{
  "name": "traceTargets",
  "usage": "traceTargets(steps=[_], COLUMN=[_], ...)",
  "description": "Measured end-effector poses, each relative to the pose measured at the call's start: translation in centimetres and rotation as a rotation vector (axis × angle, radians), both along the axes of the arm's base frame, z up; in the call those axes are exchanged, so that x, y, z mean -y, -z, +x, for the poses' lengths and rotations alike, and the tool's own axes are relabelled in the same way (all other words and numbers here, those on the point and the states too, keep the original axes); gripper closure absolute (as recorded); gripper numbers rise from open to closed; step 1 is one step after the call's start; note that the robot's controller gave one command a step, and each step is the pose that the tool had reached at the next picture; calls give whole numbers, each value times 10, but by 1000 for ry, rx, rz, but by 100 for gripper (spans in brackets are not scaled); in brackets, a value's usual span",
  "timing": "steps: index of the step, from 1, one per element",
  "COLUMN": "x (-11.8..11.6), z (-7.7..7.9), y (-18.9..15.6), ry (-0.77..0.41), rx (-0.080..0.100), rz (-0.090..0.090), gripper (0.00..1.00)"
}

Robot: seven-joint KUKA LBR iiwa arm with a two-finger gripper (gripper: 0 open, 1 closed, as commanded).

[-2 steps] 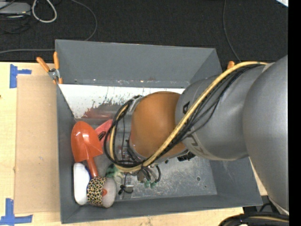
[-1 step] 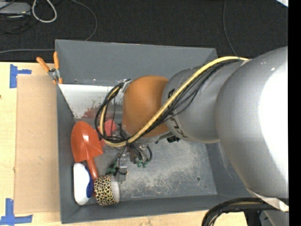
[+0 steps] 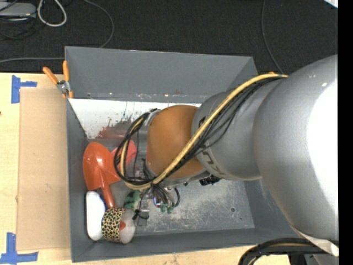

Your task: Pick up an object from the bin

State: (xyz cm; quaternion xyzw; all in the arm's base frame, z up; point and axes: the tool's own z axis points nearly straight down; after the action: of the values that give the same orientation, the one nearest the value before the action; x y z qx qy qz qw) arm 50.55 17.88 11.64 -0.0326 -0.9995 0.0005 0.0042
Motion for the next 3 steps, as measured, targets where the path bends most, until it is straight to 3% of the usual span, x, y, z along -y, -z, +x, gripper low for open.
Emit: traceTargets(steps=[1, 2, 3], x=[6, 3, 3], z=[54, 40, 39], y=[44, 33, 27], ry=[-192, -120, 81], rx=[5, -1, 0], rz=[-1, -2, -8], gripper=[0, 0, 0])
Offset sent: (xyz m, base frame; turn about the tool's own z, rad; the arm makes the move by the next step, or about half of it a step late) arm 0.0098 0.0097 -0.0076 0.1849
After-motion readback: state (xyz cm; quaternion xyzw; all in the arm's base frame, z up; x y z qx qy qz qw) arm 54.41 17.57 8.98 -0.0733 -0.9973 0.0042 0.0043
